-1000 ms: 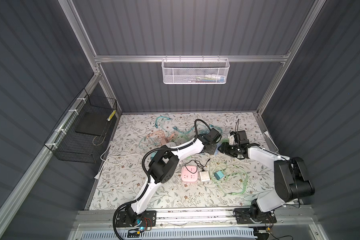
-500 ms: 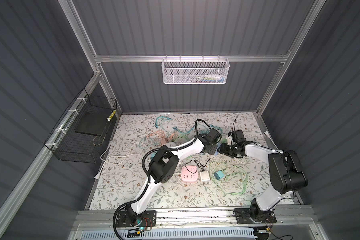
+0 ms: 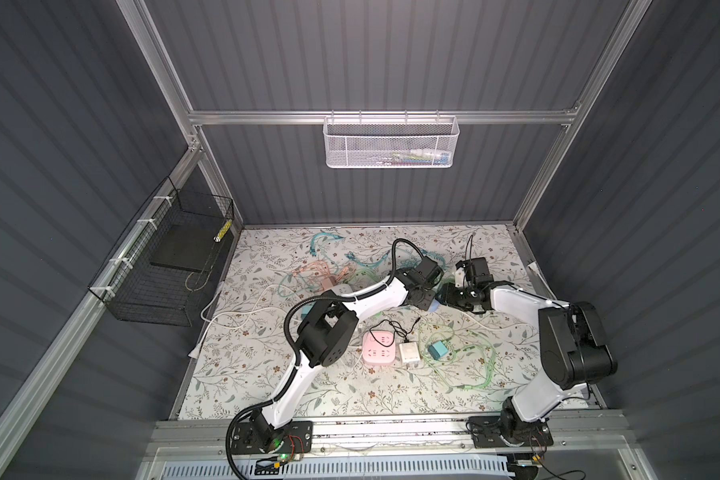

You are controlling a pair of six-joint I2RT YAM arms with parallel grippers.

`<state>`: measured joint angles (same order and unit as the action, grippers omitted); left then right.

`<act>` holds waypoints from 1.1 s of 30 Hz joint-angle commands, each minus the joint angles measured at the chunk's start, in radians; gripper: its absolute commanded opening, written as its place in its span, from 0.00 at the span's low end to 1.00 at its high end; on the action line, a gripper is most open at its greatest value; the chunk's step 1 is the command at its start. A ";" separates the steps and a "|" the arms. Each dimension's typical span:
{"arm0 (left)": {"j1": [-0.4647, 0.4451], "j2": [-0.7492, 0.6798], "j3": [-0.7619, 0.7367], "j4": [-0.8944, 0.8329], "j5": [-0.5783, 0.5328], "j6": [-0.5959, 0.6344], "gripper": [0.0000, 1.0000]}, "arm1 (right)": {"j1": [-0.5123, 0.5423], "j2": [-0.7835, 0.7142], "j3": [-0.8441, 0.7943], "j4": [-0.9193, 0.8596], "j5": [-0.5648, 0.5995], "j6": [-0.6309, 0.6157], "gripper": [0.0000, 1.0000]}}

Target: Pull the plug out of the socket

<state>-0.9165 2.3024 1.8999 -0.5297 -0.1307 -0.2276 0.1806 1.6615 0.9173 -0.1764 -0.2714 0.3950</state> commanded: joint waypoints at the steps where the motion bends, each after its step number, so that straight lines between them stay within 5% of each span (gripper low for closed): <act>1: -0.011 -0.003 -0.006 -0.059 0.056 0.028 0.19 | -0.009 0.020 0.025 -0.022 0.004 -0.031 0.48; 12: -0.010 -0.008 0.005 -0.049 0.067 0.028 0.23 | -0.010 0.120 0.046 -0.016 -0.003 -0.038 0.43; 19: -0.009 -0.010 0.012 -0.025 0.028 -0.014 0.46 | -0.010 0.118 0.034 -0.022 0.008 -0.027 0.40; 33: -0.009 0.024 0.075 -0.020 -0.041 -0.027 0.44 | -0.010 0.081 0.042 -0.018 0.038 0.002 0.47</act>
<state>-0.9176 2.3024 1.9446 -0.5365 -0.1490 -0.2474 0.1715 1.7397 0.9520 -0.1577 -0.2787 0.3904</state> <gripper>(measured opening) 0.443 0.473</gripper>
